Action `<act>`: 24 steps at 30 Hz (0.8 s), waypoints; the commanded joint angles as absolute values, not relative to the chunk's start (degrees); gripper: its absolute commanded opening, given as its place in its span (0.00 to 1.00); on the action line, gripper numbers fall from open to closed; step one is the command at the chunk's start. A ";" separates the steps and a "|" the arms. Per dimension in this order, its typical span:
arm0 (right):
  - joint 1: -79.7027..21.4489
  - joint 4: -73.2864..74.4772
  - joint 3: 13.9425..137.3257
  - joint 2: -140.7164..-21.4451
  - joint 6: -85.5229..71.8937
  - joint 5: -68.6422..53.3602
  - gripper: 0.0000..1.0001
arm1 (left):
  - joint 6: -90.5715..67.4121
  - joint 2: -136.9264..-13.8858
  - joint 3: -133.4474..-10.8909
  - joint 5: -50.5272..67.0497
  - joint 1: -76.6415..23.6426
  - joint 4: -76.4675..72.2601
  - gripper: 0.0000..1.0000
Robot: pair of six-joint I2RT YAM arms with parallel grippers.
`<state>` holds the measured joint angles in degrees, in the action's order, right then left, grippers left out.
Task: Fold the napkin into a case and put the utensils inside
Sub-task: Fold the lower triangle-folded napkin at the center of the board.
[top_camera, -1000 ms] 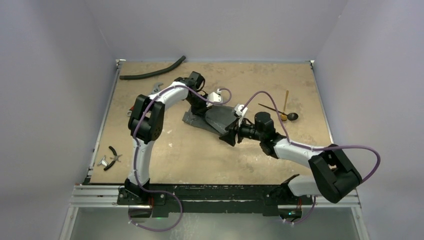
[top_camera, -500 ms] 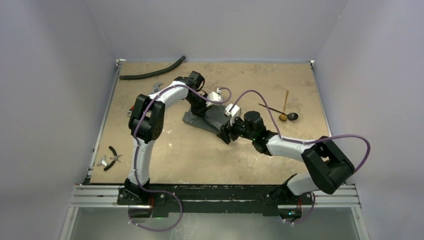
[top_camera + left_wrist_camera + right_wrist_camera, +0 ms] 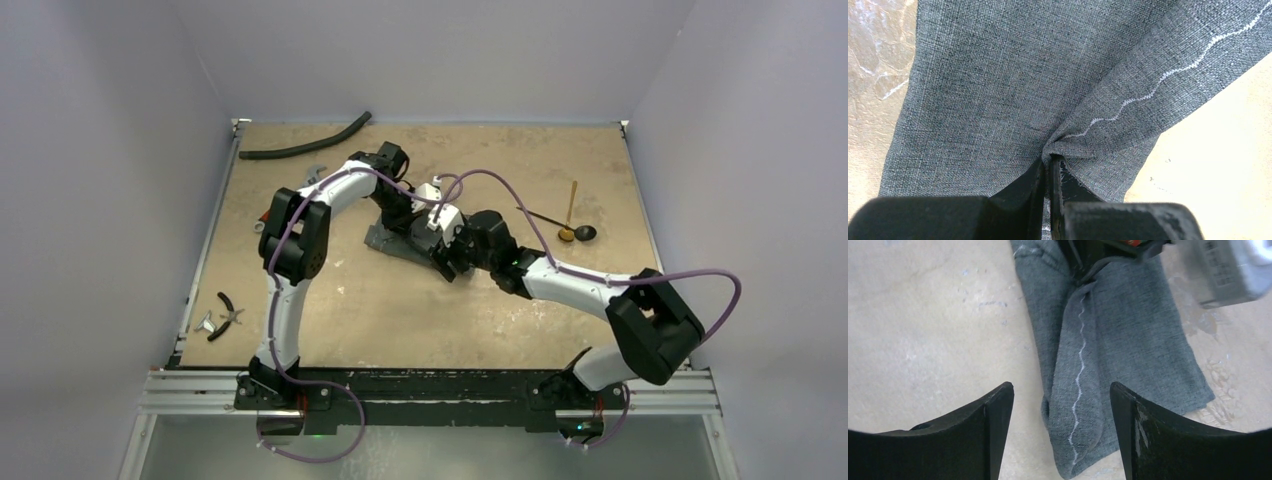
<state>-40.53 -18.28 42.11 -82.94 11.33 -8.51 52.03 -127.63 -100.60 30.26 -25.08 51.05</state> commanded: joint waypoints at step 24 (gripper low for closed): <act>-36.78 -17.28 45.35 -90.20 13.34 -3.75 0.48 | 52.99 -127.97 -105.47 35.97 -23.48 59.82 0.31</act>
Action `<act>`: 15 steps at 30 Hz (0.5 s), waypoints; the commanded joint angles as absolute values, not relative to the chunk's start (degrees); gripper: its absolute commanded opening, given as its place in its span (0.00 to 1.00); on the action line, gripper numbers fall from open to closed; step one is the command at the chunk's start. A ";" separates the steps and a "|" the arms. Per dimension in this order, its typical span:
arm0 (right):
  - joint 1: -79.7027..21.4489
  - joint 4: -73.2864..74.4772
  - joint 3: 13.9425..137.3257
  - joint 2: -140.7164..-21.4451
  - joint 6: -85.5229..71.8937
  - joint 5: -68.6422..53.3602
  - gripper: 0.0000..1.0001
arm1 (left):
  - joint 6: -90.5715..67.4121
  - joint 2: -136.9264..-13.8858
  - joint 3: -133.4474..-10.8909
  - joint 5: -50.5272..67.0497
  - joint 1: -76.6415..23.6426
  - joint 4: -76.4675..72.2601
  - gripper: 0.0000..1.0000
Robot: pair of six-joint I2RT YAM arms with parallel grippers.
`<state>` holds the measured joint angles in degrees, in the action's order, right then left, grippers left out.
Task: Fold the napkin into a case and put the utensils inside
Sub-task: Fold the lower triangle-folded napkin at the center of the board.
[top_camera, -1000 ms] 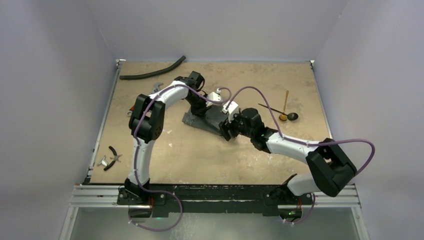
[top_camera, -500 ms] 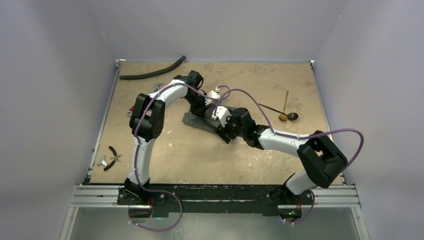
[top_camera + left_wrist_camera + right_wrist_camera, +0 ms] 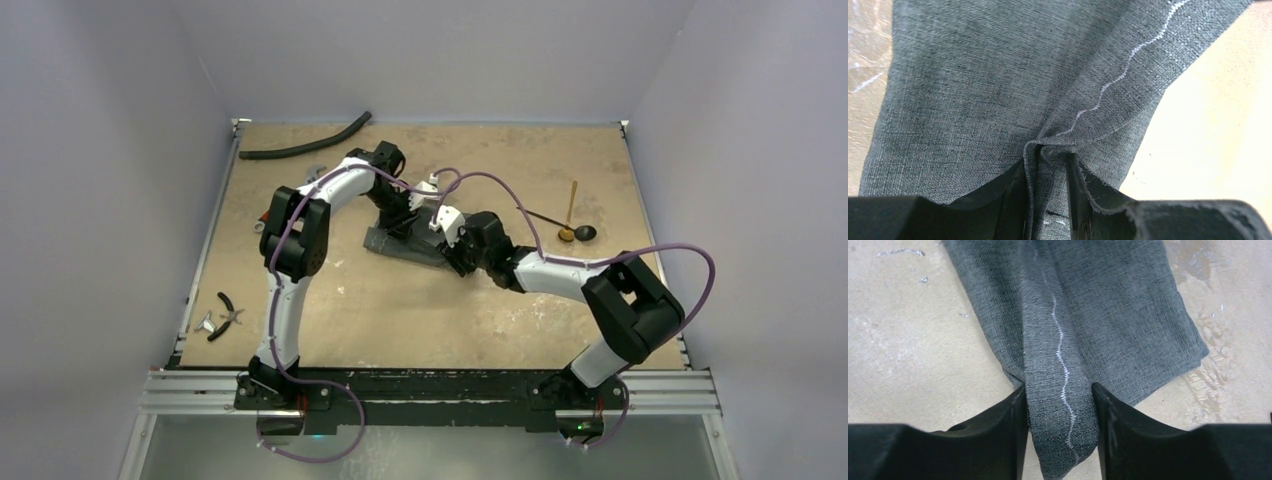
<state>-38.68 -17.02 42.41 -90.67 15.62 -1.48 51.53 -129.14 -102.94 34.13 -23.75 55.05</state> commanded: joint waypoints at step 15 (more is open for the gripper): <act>-33.44 -13.67 49.98 -95.12 11.77 -9.67 0.41 | 44.59 -125.97 -114.94 40.21 -22.57 56.86 0.56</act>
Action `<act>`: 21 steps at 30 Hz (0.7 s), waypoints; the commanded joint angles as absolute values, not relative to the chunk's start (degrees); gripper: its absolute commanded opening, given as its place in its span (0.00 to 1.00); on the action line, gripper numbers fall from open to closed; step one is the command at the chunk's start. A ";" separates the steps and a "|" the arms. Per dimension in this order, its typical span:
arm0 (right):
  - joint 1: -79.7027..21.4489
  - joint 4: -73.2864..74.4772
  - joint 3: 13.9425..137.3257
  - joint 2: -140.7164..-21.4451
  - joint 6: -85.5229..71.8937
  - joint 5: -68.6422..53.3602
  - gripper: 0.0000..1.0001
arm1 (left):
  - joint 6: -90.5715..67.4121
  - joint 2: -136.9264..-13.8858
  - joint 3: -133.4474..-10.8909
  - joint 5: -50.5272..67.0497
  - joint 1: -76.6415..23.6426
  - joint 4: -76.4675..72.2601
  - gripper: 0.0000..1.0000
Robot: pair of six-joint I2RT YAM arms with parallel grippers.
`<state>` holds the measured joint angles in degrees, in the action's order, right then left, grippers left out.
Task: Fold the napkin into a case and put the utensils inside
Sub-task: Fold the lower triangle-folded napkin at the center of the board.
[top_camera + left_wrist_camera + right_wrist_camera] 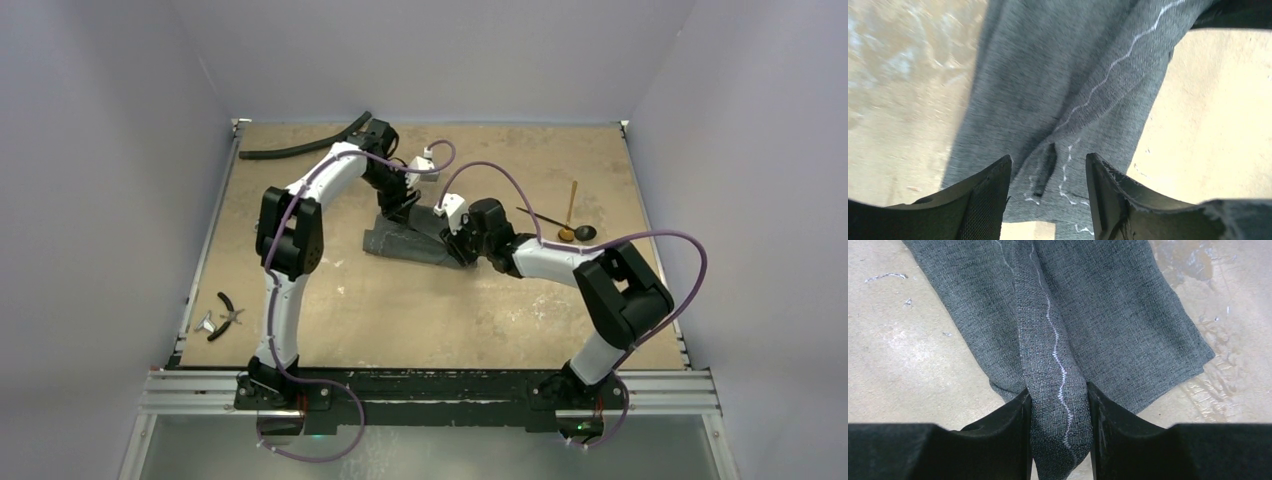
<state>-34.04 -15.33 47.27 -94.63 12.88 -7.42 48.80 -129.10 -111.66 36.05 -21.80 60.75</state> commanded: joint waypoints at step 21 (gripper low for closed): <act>-29.54 -13.04 53.65 -95.10 4.54 -13.49 0.76 | 36.25 -132.69 -105.94 32.08 -26.72 37.35 0.46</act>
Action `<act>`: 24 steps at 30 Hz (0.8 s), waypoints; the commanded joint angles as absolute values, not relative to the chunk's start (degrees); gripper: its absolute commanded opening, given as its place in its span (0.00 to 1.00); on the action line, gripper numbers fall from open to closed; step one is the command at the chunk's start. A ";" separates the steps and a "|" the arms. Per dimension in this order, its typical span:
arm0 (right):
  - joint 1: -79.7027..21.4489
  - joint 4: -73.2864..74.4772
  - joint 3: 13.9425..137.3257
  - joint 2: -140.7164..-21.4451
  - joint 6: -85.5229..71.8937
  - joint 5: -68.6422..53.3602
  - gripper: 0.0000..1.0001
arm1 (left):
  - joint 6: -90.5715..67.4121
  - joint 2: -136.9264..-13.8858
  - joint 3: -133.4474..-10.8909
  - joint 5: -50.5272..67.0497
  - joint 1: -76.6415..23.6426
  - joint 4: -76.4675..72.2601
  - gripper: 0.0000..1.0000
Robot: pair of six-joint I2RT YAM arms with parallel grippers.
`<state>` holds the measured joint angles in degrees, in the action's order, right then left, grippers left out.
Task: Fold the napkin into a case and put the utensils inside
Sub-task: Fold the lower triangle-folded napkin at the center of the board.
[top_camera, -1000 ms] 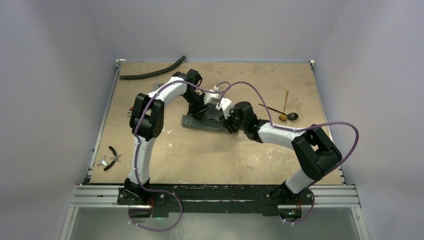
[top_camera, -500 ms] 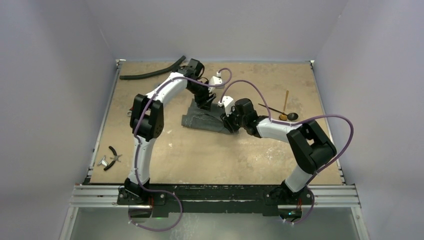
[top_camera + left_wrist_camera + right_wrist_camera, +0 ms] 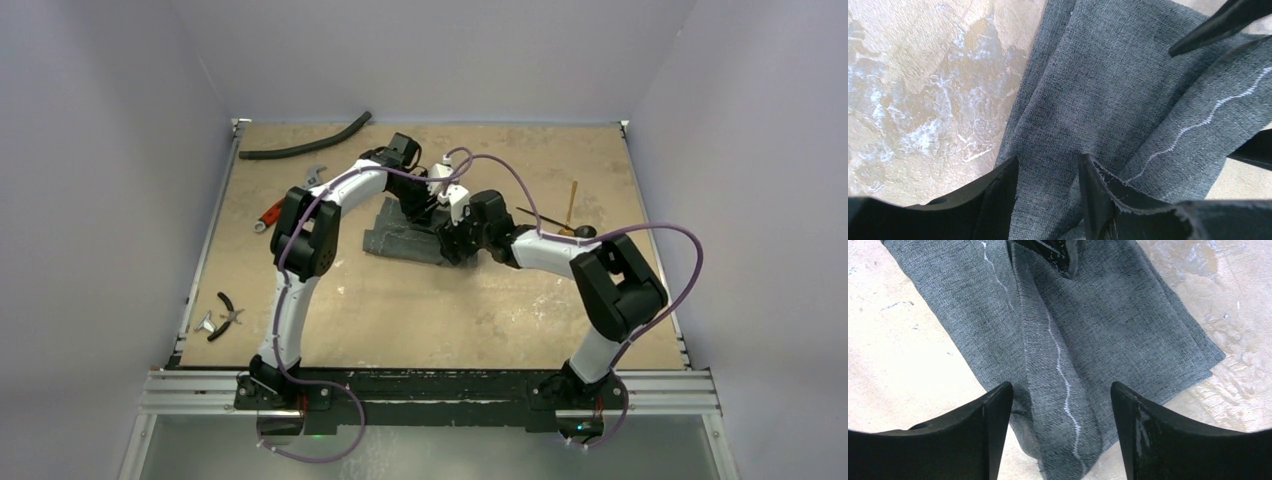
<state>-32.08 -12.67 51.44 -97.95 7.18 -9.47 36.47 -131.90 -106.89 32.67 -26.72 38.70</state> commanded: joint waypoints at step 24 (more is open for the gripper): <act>-19.51 -33.15 36.70 -87.51 -25.93 -50.95 0.00 | 28.30 -132.11 -111.61 36.20 -25.23 36.38 0.46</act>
<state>-19.53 -21.12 38.52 -84.68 -17.63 -43.86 32.10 -132.35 -107.09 32.77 -26.33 37.30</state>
